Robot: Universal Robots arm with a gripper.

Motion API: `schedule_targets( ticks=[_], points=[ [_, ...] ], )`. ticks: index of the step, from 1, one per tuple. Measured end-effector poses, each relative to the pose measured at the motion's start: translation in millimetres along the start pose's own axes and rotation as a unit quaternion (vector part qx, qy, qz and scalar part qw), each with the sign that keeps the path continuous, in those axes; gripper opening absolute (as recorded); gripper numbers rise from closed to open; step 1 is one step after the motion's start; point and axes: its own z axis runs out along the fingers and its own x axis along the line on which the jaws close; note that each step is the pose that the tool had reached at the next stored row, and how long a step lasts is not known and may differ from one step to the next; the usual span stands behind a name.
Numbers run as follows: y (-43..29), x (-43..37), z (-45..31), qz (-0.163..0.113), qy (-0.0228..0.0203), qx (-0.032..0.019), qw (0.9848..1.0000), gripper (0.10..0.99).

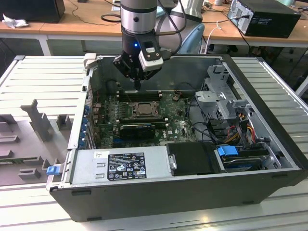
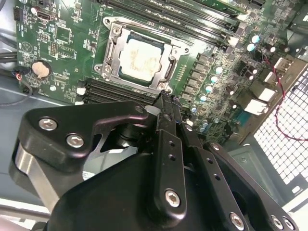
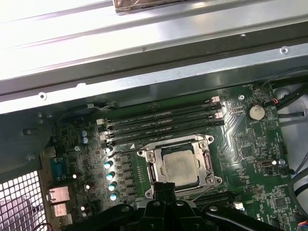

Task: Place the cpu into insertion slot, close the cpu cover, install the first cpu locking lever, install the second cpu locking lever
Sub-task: 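Install the first cpu locking lever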

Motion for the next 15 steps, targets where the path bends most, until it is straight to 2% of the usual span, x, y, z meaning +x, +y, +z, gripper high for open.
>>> schedule_targets(
  ticks=[10, 15],
  points=[
    [0.0, 0.1, 0.0, -0.033, 0.0015, 0.0003, 0.9995, 0.106],
    [0.0, 0.3, 0.0, -0.051, 0.0024, 0.0004, 0.9987, 0.106]
  ],
)
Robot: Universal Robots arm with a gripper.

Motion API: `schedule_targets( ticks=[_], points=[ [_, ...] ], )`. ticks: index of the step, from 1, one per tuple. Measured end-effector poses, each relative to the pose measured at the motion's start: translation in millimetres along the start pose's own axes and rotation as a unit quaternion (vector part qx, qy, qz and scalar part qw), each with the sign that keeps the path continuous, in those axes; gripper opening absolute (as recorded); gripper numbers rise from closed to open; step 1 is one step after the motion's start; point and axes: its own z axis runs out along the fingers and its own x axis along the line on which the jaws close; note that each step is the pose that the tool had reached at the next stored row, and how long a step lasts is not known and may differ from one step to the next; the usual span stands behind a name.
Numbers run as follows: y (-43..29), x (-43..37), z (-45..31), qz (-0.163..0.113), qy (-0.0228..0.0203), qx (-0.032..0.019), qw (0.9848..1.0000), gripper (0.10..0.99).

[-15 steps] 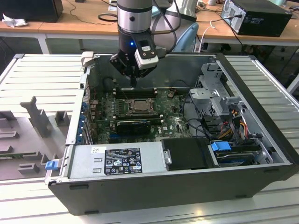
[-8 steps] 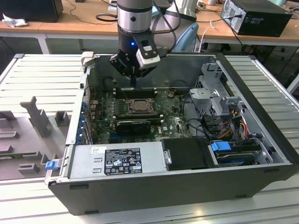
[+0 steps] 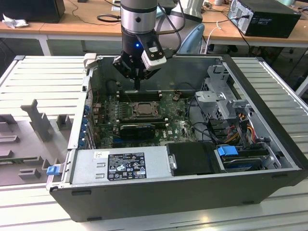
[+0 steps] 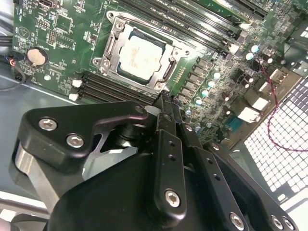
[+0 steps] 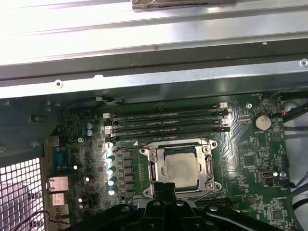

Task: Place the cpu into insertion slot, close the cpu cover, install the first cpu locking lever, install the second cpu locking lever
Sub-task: 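Install the first cpu locking lever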

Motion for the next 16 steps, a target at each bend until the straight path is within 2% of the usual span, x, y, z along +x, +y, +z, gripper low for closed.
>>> schedule_targets(
  ticks=[16],
  points=[
    [0.0, 0.2, 0.0, -0.038, 0.0018, 0.0003, 0.9993, 0.106]
  ],
)
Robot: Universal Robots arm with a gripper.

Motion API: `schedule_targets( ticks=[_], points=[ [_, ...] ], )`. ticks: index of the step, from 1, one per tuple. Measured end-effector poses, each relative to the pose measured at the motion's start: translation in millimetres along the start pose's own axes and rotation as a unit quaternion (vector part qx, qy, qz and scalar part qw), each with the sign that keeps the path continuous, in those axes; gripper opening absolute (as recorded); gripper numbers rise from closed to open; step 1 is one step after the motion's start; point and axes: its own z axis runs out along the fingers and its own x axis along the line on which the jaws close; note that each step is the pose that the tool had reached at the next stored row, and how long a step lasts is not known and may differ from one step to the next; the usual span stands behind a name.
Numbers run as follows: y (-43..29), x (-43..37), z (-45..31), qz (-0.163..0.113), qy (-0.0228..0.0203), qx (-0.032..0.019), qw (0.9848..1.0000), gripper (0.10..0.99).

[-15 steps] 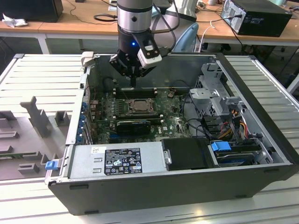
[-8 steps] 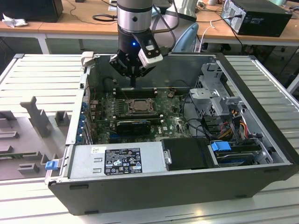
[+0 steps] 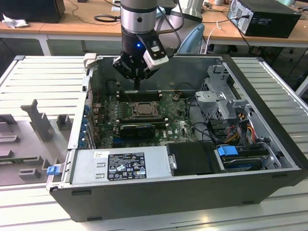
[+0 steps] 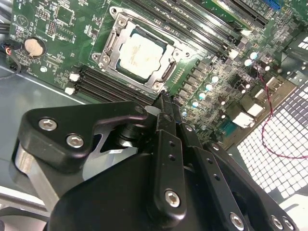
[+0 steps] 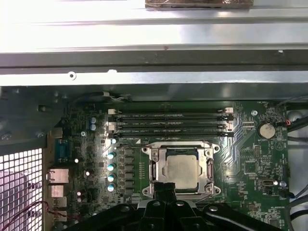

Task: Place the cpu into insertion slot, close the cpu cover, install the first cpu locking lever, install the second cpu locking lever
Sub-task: 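Install the first cpu locking lever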

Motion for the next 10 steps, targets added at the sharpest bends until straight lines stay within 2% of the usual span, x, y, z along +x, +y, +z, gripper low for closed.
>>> schedule_targets(
  ticks=[10],
  points=[
    [-0.1, 3.8, 0.1, -0.001, 0.0001, 0.0000, 1.0000, 0.106]
  ],
)
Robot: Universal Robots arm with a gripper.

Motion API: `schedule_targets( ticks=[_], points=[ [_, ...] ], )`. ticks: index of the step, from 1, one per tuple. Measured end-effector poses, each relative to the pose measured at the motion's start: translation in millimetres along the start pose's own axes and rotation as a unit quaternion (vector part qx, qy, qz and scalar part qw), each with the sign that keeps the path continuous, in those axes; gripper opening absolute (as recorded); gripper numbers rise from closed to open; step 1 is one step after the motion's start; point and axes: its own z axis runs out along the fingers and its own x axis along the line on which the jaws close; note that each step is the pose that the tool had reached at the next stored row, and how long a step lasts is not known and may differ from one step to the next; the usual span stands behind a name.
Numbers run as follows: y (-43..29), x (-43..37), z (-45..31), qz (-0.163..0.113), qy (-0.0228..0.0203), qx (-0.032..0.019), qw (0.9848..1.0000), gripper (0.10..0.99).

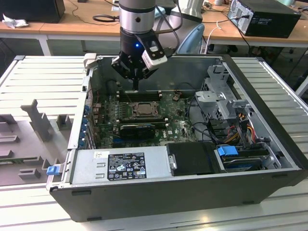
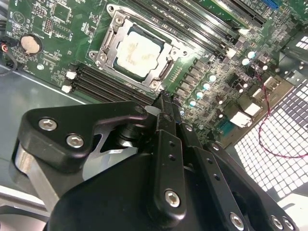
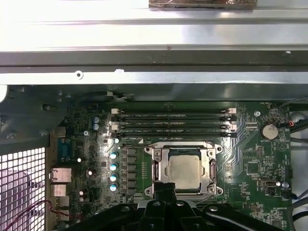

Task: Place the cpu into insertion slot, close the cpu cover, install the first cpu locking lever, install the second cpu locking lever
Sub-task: 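Install the first cpu locking lever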

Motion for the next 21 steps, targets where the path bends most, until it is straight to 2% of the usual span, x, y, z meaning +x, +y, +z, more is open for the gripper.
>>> schedule_targets(
  ticks=[6, 9, 21],
  points=[
    [-0.1, 3.4, 0.3, 0.000, 0.0000, 0.0000, 1.0000, 0.106],
    [-0.3, 16.9, 2.1, 0.000, 0.0001, -0.0003, 1.0000, 0.106],
    [-0.6, 21.8, 4.9, 0.000, 0.0000, -0.0003, 1.0000, 0.106]
  ],
)
